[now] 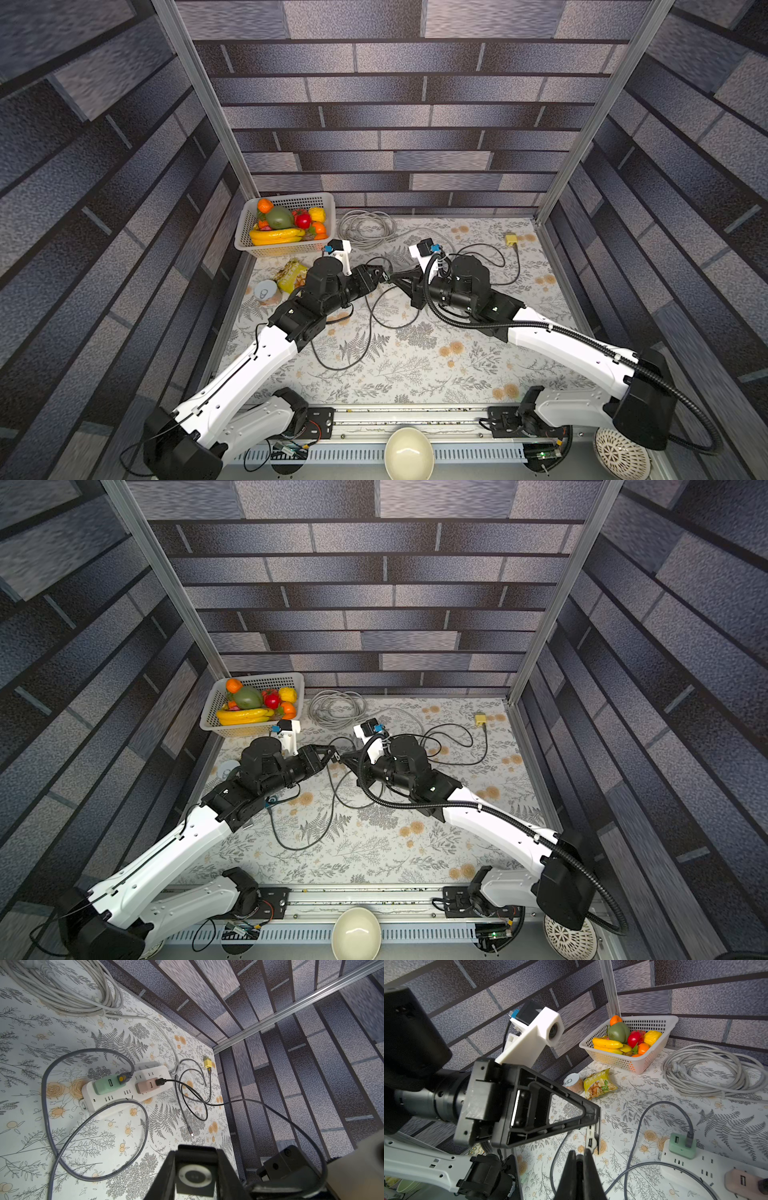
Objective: Charge mp3
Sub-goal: Insert the charging cable into the MP3 player.
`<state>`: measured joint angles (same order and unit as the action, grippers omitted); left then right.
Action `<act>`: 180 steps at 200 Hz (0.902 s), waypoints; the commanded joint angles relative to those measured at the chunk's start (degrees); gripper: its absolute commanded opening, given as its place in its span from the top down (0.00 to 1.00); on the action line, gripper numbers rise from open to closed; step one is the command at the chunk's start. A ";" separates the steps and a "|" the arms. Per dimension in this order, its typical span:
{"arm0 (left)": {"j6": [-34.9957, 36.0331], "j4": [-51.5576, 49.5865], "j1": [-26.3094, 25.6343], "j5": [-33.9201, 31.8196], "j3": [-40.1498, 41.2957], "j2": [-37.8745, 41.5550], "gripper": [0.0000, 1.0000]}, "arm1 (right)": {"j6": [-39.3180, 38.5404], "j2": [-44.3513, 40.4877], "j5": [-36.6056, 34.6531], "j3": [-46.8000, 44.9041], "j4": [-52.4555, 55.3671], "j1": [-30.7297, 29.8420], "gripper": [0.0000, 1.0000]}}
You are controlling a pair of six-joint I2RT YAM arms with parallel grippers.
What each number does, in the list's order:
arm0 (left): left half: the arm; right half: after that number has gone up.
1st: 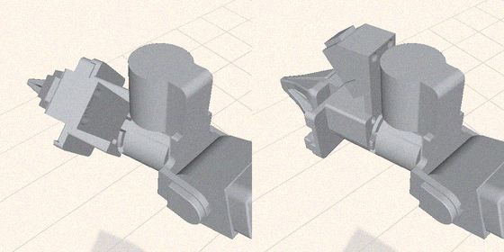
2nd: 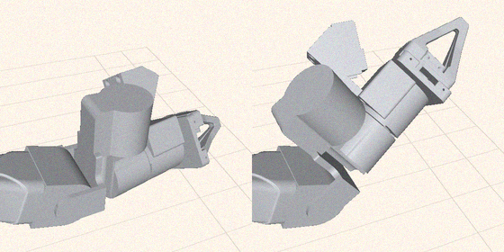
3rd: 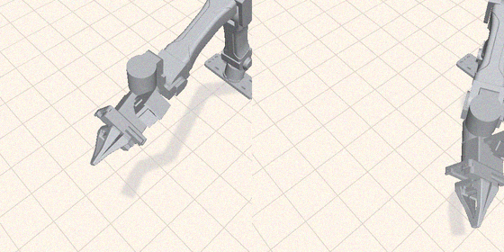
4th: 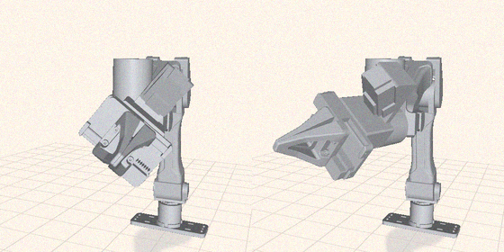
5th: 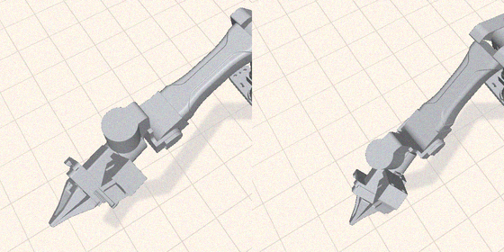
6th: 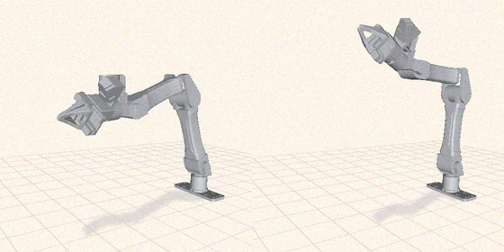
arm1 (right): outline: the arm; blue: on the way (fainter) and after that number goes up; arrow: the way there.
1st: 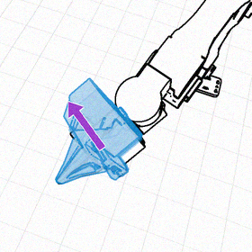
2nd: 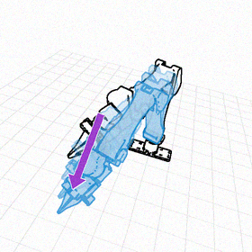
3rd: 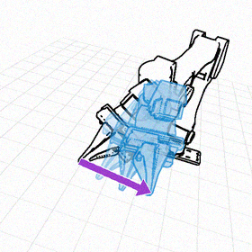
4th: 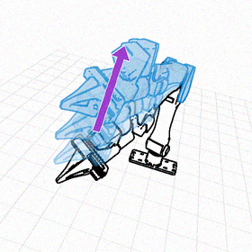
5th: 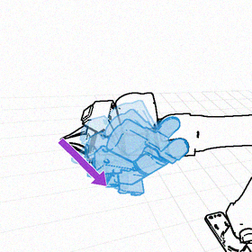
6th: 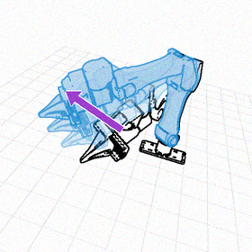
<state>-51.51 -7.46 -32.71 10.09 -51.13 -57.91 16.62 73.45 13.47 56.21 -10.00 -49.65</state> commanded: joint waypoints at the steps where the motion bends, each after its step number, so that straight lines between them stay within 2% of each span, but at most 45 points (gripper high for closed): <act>1: -0.02 1.51 -0.17 0.94 0.51 0.79 0.89 | -0.86 0.55 -1.31 3.03 0.85 -0.43 1.00; 109: 1.27 1.70 -0.25 2.38 0.95 0.74 0.90 | -1.54 -0.06 -4.55 3.13 1.08 -0.29 1.00; 180: 1.23 2.12 -0.21 2.54 1.04 0.87 0.90 | -0.52 0.64 -2.11 3.03 0.07 -0.30 1.00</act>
<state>-51.44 -6.81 -32.71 11.99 -50.70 -57.91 15.81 73.80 10.37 57.98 -9.02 -49.65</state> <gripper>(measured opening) 0.316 0.063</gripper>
